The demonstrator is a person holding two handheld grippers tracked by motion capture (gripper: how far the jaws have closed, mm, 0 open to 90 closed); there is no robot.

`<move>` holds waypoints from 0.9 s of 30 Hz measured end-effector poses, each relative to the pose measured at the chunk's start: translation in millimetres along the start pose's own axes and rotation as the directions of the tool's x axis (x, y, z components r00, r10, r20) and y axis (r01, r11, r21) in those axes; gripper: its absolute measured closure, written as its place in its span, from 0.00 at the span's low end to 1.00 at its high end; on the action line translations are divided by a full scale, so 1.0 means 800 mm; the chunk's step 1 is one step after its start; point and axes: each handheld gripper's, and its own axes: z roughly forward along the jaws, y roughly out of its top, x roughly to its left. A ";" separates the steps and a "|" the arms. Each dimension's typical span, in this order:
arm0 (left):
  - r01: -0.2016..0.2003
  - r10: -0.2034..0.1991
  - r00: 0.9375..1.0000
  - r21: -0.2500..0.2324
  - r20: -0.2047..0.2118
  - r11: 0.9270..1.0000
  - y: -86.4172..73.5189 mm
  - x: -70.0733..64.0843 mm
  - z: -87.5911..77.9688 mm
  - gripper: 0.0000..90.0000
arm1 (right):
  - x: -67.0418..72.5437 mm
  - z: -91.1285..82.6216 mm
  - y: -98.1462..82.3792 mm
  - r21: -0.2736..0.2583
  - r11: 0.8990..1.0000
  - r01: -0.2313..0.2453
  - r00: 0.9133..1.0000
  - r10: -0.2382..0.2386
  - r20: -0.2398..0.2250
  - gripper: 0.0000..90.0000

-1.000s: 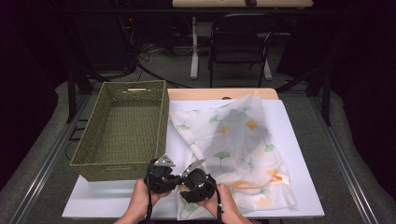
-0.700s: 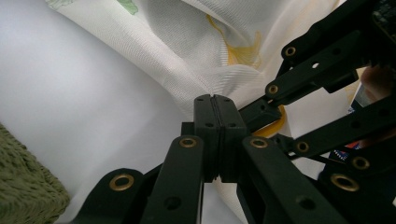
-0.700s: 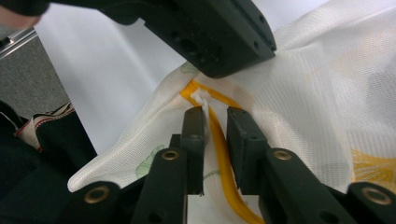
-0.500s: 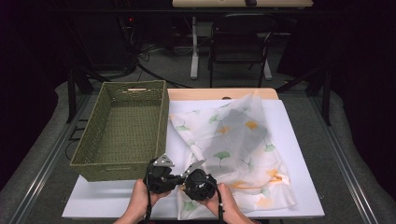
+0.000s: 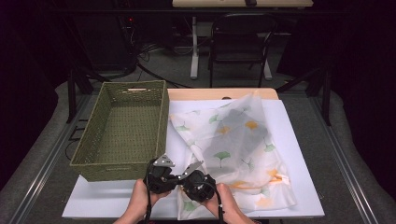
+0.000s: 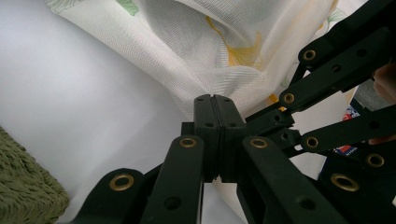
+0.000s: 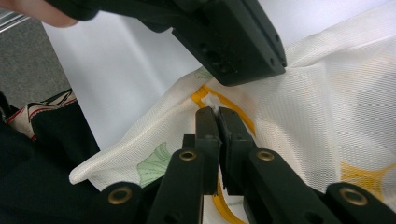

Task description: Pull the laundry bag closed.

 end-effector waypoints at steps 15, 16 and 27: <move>0.055 -0.055 0.998 0.029 0.012 0.998 -0.007 0.011 0.001 0.89 | 0.000 0.004 -0.004 -0.024 1.000 -0.019 1.000 0.019 -0.004 1.00; 0.068 -0.069 0.997 0.034 0.021 0.997 -0.008 0.013 0.001 0.86 | 0.000 0.004 -0.004 -0.028 0.999 -0.020 1.000 0.020 -0.003 1.00; 0.077 -0.080 0.995 0.052 0.055 0.996 -0.010 0.014 0.007 0.96 | -0.002 0.005 -0.005 -0.018 0.999 -0.028 1.000 0.028 -0.001 1.00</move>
